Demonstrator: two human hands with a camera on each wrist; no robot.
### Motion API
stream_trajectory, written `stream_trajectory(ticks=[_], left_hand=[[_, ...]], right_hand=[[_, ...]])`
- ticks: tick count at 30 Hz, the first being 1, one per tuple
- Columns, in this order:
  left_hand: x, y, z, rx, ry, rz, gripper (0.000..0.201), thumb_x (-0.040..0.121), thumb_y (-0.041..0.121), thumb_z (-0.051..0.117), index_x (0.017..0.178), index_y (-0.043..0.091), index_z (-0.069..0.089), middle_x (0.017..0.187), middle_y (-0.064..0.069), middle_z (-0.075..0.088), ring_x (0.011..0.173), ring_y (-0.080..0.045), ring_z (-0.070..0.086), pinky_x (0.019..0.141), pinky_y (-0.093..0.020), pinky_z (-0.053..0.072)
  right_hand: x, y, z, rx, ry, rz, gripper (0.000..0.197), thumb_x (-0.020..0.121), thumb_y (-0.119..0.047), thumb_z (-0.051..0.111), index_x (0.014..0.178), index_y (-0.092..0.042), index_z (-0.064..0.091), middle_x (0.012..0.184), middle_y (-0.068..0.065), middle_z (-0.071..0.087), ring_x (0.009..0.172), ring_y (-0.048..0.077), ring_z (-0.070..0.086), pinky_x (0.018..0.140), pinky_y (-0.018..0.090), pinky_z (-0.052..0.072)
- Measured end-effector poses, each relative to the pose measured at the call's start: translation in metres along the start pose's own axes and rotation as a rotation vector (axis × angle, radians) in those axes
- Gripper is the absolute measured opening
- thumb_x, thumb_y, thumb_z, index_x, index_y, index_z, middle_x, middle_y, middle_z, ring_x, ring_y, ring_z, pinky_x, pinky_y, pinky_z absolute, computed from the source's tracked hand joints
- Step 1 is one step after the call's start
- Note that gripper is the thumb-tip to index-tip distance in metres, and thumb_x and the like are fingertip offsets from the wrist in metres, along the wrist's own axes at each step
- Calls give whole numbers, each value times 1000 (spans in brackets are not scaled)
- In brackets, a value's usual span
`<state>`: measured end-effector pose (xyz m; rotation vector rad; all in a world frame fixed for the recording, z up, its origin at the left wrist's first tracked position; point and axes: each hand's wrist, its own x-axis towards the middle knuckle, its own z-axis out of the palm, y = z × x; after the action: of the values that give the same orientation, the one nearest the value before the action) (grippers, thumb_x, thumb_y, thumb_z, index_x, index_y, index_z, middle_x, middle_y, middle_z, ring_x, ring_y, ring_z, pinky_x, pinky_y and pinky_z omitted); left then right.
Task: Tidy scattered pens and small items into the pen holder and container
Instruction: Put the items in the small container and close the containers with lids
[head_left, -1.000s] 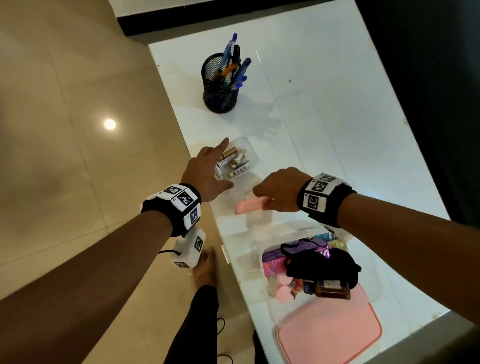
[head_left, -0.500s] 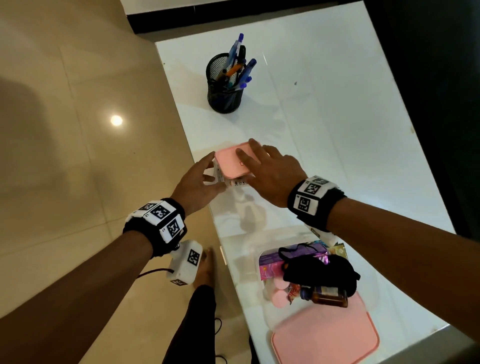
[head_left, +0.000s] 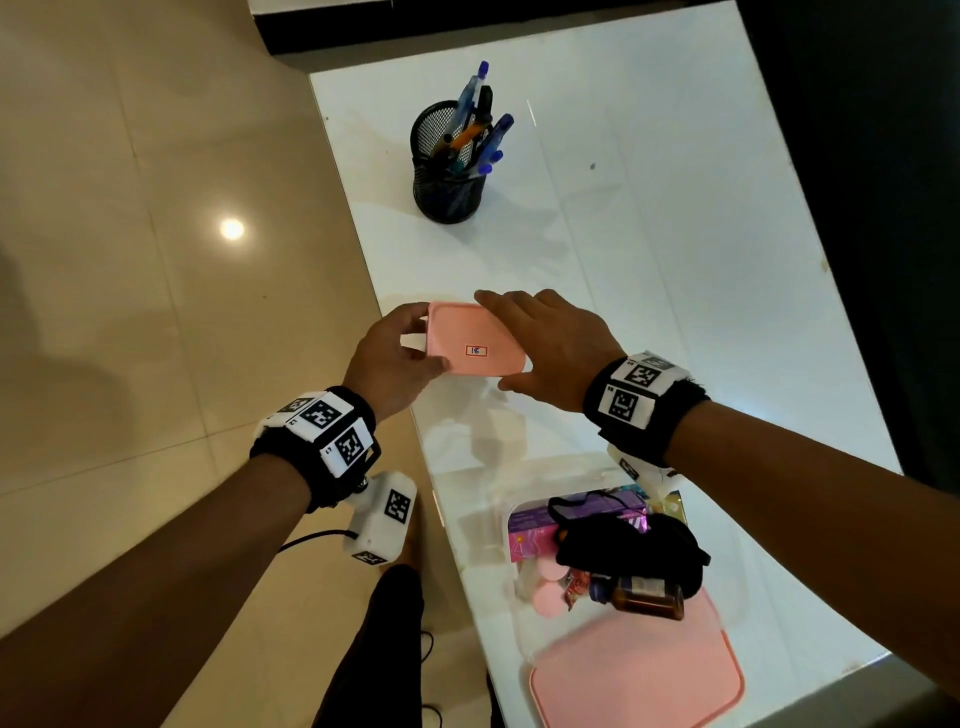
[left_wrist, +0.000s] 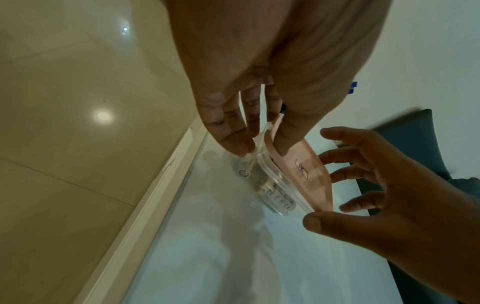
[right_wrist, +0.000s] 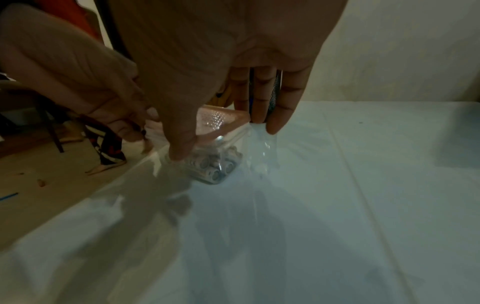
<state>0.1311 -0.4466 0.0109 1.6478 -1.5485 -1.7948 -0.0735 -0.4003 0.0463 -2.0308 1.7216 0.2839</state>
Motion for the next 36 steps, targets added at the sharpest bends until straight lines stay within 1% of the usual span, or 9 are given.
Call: stream_trajectory(ticks=[4,7,10,14,18,24,29,32,36], left_hand=[[-3,0,1,-14,-3,-24,72,74,-7,75,134,24,48,113,8,55,80,-15,63,69,-22,53],[-4,-1,4,-44,3,-28,66,76,-7,73,131,23,52,116,6,57,78,-12,65,71,-27,54],[-3,0,5,-66,37,-49,62,76,-7,72,128,23,56,112,7,60,76,-16,67,75,-37,59],[1,3,-1,-114,39,-76,60,73,-7,77,122,25,63,103,6,62,77,-20,66,72,-37,61],[5,8,-8,-237,-7,-160,49,78,-1,76,120,23,66,96,0,64,84,-20,68,72,-36,61],[15,17,-12,-259,-65,-270,47,74,-9,75,114,16,69,99,-13,58,86,-29,68,69,-38,62],[17,21,-10,-200,-74,-269,47,74,-11,75,112,15,68,90,-9,57,80,-26,67,67,-38,62],[15,22,-5,-136,-29,-225,44,76,-10,73,110,18,67,85,-6,57,79,-24,66,66,-37,62],[4,18,2,-106,62,-211,44,79,-11,67,108,22,67,91,-11,57,84,-29,66,65,-37,62]], right_hand=[[9,2,-2,14,-103,-27,95,74,-33,80,150,-17,26,141,2,41,111,28,49,87,45,50],[12,5,0,2,-132,-13,93,76,-30,79,150,-14,25,142,3,39,111,29,50,90,44,49],[14,4,0,-4,-146,5,94,74,-30,81,149,-16,27,139,2,41,108,29,51,85,46,51],[18,0,-7,-41,-161,19,91,68,-31,85,143,-19,34,129,0,45,102,27,52,73,41,52],[22,-4,-13,-132,-184,-1,89,67,-30,86,140,-16,37,127,1,46,100,28,55,62,35,41],[25,-9,-17,-185,-196,-1,91,67,-29,86,141,-13,35,129,2,46,98,29,57,62,34,36],[25,-9,-19,-151,-215,4,92,66,-27,87,141,-13,36,128,2,47,96,30,60,61,34,37],[27,-10,-19,-135,-224,7,87,66,-27,87,138,-13,41,126,3,48,95,29,61,62,33,37],[25,-12,-21,-125,-232,-12,85,66,-26,87,137,-13,42,127,4,48,101,29,59,65,34,40]])
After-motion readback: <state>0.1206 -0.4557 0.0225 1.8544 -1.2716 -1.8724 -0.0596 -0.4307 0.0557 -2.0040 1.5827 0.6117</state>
